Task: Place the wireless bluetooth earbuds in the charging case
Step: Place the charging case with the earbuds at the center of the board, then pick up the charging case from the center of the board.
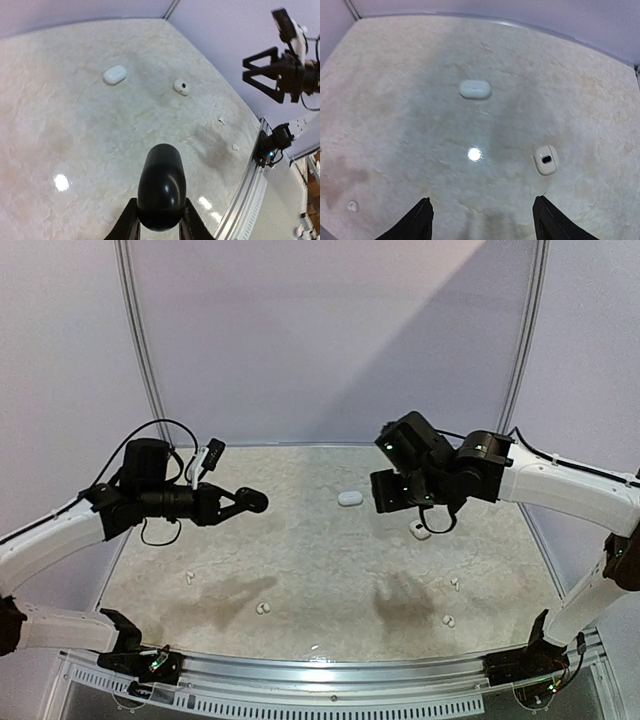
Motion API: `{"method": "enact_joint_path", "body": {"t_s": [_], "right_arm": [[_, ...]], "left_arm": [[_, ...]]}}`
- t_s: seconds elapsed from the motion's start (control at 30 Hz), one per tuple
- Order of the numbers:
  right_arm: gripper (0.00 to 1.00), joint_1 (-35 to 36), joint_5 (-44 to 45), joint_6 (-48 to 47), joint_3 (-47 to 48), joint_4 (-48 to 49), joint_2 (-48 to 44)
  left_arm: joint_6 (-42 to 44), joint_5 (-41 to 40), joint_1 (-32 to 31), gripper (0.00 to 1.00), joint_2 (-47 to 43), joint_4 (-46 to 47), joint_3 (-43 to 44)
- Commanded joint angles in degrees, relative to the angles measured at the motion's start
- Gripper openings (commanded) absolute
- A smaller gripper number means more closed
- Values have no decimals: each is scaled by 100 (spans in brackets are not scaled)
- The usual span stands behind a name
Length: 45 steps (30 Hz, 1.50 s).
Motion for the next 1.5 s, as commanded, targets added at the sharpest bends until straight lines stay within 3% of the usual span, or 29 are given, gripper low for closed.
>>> {"method": "enact_joint_path", "body": {"t_s": [0.0, 0.17, 0.33, 0.6, 0.67, 0.8, 0.97, 1.03, 1.27, 1.47], "right_arm": [[76, -954, -1052, 128, -977, 90, -380], [84, -2024, -1787, -529, -1394, 282, -137], [87, -2654, -2265, -1241, -1386, 333, 433], [86, -2759, -2739, -2214, -1013, 327, 1426], [86, -2788, -2773, -2312, -954, 348, 1592], [85, -2850, -2579, -2399, -757, 166, 1920], [84, -2874, -2458, -2538, -570, 83, 2085], [85, -2920, -2491, -2584, -552, 136, 2104], [84, -3217, -2794, -2790, -621, 385, 2458], [75, -3240, -2953, -2956, -605, 586, 2818]], "left_arm": [[-911, -117, 456, 0, 1192, -1592, 917], [-942, 3, 592, 0, 2938, -2902, 2160], [-1389, 150, 639, 0, 3860, -2190, 2377], [-1817, 359, 811, 0, 4776, -1376, 2000], [-1885, 388, 827, 10, 4833, -1284, 1859], [-1941, 414, 854, 49, 4822, -1209, 1723], [-1928, 73, 872, 88, 4641, -1568, 1685], [-1859, -136, 888, 98, 4469, -1890, 1719], [-1183, -585, 899, 99, 3935, -3061, 2142], [-670, -453, 900, 99, 3492, -3307, 2355]]}}
